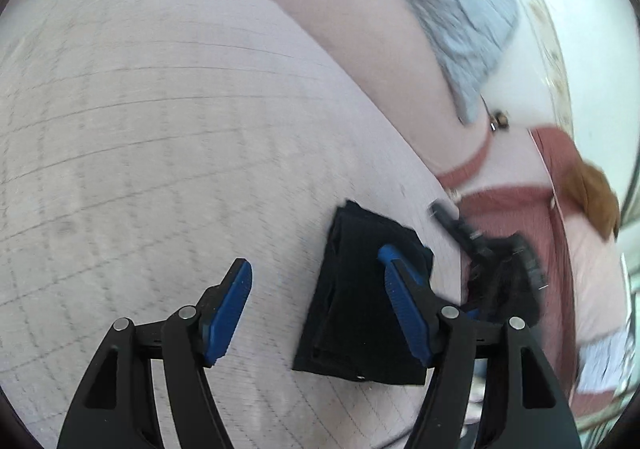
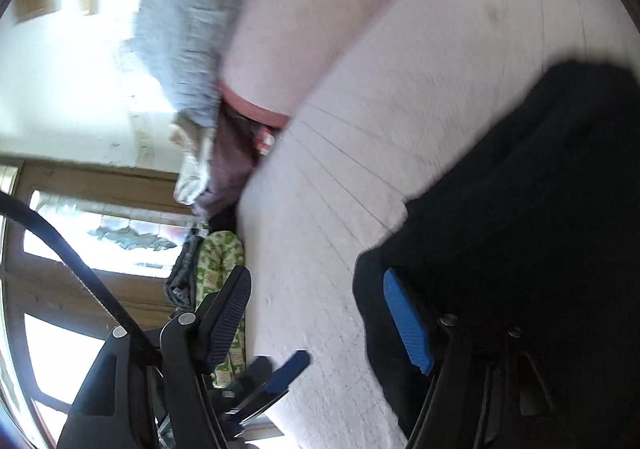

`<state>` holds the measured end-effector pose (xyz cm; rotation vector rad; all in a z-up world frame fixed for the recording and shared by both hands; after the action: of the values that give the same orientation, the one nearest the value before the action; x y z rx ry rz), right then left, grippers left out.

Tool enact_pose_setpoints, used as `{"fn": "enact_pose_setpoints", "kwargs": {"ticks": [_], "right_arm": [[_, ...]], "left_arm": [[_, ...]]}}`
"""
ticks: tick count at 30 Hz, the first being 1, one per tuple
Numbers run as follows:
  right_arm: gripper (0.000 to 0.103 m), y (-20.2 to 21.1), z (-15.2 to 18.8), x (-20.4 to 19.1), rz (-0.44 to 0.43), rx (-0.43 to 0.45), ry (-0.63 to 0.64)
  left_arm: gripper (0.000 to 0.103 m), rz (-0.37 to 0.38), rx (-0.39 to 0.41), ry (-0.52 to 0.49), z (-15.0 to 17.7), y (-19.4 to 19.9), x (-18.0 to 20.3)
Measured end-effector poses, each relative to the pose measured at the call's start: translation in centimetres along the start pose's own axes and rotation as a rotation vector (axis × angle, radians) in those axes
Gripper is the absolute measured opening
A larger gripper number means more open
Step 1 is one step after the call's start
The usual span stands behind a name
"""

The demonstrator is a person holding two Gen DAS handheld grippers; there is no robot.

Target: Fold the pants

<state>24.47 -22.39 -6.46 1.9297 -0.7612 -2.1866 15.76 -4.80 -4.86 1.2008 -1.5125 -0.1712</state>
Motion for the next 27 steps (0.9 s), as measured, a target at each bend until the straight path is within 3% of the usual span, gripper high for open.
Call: {"fn": "enact_pose_setpoints", "kwargs": {"ticks": [3,5,9,11,14,18,21,23,27], "right_arm": [[0.072,-1.3,-0.5,1.5,0.017,0.003,-0.065],[0.072,-0.2,-0.3,0.4,-0.007,0.019,-0.065],[0.075,5.0,1.6,-0.9,0.071,0.077,0.123],[0.075,8.7,3.0,0.5,0.111,0.125,0.162],[0.077,12.9,4.5,4.0,0.088,0.158,0.099],[0.074,15.7,4.5,9.6,0.054,0.191,-0.050],[0.074,17.5,4.9,10.2,-0.013,0.209,-0.086],[0.079,18.6,5.5,10.3,0.004,0.230,-0.051],[0.082,18.6,6.4,12.3,0.089,0.236,-0.049]], "left_arm": [[0.069,0.020,-0.001,0.034,-0.3,0.1,-0.6],[0.069,0.034,-0.010,0.021,0.0,-0.3,0.0],[0.069,0.054,-0.044,-0.080,2.4,-2.7,3.1],[0.069,0.053,-0.079,-0.145,4.5,-4.2,5.0],[0.069,0.059,-0.158,-0.195,8.1,-6.1,6.5],[0.069,-0.031,-0.193,-0.258,10.2,-7.3,6.1],[0.069,0.032,-0.174,-0.230,10.3,-5.6,6.7],[0.073,0.041,-0.171,-0.247,10.7,-5.1,6.9],[0.073,-0.058,-0.221,-0.294,12.4,-6.5,5.8]]}}
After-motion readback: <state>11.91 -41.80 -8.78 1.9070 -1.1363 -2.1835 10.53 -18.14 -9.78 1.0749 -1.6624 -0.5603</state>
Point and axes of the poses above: each gripper's, at about its wrist camera, not at the fingertips, and y roughly against the way its jaws point, x to its right, z to its underside, the point moved 10 cm from there along -y, roughly the way its jaws point, and after that the axes turned 10 degrees about -y, right-handed, at the moved point
